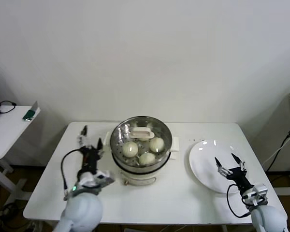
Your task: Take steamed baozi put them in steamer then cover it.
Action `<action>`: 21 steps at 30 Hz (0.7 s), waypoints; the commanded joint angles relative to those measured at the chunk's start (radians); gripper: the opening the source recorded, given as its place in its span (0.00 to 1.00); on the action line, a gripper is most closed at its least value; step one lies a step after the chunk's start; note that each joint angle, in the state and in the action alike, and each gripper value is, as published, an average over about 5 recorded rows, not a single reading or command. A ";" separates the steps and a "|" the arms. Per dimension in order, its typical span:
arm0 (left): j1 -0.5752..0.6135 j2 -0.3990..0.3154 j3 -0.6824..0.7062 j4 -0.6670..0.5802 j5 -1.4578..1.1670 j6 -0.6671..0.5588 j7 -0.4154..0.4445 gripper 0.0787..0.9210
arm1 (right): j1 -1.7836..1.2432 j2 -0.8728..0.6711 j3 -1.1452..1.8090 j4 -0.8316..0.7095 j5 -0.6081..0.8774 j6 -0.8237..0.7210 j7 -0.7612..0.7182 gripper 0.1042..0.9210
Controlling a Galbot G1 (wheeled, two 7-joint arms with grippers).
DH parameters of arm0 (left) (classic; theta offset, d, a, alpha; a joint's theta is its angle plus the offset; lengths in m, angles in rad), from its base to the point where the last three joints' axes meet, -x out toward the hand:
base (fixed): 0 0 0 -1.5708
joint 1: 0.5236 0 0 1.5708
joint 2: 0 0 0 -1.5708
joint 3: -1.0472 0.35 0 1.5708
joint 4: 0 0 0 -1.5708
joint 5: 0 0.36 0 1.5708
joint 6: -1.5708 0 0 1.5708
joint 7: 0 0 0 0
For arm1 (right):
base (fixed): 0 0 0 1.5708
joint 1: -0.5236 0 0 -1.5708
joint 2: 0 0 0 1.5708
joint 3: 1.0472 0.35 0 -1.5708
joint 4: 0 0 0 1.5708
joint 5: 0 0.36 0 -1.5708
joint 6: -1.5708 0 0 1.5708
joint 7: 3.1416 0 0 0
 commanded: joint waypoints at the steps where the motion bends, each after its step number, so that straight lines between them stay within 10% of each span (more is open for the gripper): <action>1: 0.245 -0.087 -0.413 0.094 -0.732 -0.769 -0.247 0.88 | -0.014 0.003 -0.004 0.016 -0.002 0.012 -0.006 0.88; 21: 0.233 -0.160 -0.429 0.323 -0.973 -0.890 -0.075 0.88 | -0.017 0.016 -0.008 0.028 -0.002 0.029 -0.004 0.88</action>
